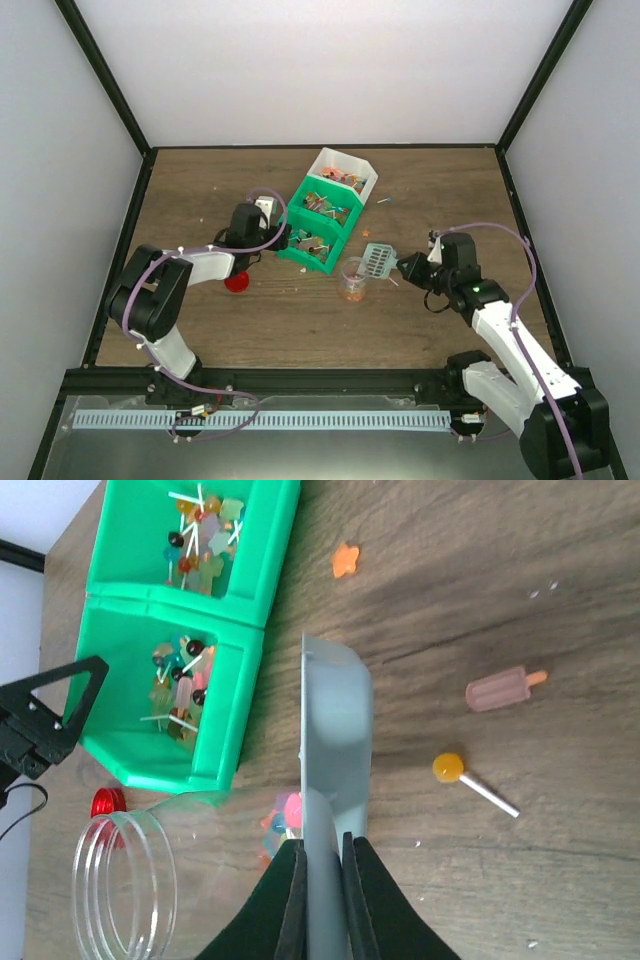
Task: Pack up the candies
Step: Move the packing bottle to the center of the board, then scoop the fake candies from the storage box.
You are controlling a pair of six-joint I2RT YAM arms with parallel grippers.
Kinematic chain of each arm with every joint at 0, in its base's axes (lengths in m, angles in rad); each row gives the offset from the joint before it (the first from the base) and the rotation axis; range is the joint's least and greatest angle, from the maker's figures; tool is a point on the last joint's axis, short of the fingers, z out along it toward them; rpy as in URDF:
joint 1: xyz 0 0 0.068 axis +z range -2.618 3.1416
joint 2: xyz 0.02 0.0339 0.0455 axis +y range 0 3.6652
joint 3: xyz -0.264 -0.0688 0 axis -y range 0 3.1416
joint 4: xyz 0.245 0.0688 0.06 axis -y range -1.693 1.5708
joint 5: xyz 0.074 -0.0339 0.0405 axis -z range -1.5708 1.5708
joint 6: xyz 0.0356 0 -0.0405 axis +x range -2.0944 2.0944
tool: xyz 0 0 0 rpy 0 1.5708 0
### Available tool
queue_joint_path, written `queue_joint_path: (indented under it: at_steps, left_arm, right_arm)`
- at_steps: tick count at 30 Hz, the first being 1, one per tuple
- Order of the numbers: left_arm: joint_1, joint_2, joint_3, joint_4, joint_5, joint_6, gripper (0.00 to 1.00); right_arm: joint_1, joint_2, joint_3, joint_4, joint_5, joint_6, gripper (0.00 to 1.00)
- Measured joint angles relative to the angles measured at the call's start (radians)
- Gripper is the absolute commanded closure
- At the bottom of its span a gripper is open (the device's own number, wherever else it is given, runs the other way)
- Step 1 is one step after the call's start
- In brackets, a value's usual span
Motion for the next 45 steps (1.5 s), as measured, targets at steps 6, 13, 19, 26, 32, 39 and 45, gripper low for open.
queue_joint_path:
  at_steps: [6,13,19,26,32,39,45]
  left_arm:
    - [0.000,0.007,0.004,0.001,0.012,-0.001,0.28]
    - [0.000,0.030,0.019,0.014,0.048,-0.007,0.28]
    - [0.000,0.026,0.021,0.003,0.044,-0.003,0.27]
    - [0.002,-0.016,0.103,-0.140,0.013,0.056,0.46]
    - [0.008,-0.016,0.159,-0.183,0.012,0.098,0.56]
    - [0.016,-0.040,0.124,-0.203,0.014,0.105,0.65]
    - [0.016,-0.009,0.132,-0.204,0.045,0.117,0.74]
  right_arm:
    - [0.042,-0.034,-0.062,0.013,-0.011,0.031,0.99]
    - [0.044,-0.026,-0.055,0.026,-0.025,0.040,0.99]
    - [0.046,0.081,0.090,0.015,-0.018,0.042,0.99]
    - [0.052,0.249,0.330,0.037,-0.030,0.043,0.99]
    - [0.108,0.420,0.441,0.030,-0.018,0.047,0.99]
    - [0.226,0.545,0.539,0.005,0.019,0.074,0.99]
    - [0.240,0.584,0.555,-0.003,0.031,0.088,0.99]
